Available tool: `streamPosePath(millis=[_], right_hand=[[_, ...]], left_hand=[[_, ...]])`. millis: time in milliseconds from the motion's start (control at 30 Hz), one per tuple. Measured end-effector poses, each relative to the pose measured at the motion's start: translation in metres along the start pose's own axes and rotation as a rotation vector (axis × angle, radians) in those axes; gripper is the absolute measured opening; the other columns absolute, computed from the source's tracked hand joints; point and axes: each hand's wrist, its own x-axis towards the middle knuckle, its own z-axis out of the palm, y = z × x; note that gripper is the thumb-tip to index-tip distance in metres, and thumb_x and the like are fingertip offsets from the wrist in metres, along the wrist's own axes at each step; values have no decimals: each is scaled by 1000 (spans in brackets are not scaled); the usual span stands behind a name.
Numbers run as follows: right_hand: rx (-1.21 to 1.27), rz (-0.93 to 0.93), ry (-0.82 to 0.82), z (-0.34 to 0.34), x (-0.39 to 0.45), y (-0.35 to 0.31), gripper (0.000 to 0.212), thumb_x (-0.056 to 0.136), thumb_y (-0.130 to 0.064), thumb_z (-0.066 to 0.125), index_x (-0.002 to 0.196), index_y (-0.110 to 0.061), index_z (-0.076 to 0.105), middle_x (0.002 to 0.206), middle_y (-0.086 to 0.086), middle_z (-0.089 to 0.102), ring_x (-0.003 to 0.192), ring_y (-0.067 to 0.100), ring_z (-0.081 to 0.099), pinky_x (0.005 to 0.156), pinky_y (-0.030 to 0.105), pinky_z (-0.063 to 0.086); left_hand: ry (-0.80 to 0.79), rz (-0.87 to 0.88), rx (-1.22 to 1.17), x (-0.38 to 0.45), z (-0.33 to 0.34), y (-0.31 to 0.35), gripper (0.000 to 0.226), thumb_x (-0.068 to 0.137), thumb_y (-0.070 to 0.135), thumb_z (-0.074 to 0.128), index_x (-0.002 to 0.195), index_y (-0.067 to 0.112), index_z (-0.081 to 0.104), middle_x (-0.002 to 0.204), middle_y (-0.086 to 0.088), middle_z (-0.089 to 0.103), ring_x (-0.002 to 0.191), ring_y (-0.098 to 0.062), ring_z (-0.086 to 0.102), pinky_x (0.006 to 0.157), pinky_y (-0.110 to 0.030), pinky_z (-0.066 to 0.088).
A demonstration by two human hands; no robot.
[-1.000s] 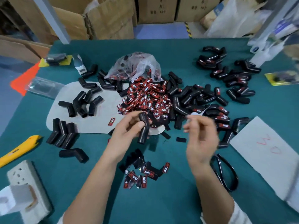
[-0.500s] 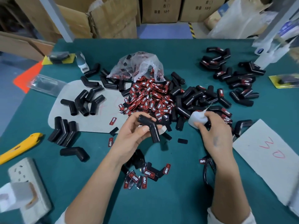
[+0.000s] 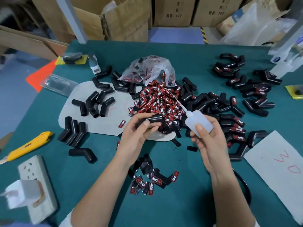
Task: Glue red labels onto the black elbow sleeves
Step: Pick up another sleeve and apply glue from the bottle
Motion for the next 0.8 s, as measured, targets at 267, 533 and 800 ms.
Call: streamPosePath(millis=[267, 533, 800], right_hand=[[187, -41, 62, -4, -1, -6, 40, 81, -31, 90, 116, -24, 70, 103, -2, 72, 71, 4, 55, 59, 18, 47], [-283, -299, 134, 6, -15, -9, 33, 85, -66, 77, 104, -43, 64, 84, -8, 66, 59, 14, 54, 59, 27, 48], [-475, -437, 169, 10, -24, -8, 23, 88, -52, 73, 107, -56, 61, 109, -20, 70, 95, 5, 66, 77, 19, 53]], left_hand=[[-88, 0, -59, -2, 2, -5, 50, 104, -1, 52, 152, 10, 46, 153, -22, 54, 140, -42, 54, 117, -45, 45], [-40, -71, -142, -1, 4, -6, 51, 101, 0, 56, 151, 11, 54, 150, -27, 55, 136, -39, 58, 109, -37, 51], [19, -63, -101, 1, 3, -7, 49, 98, 0, 53, 146, 8, 57, 144, -17, 64, 138, -38, 57, 116, -40, 47]])
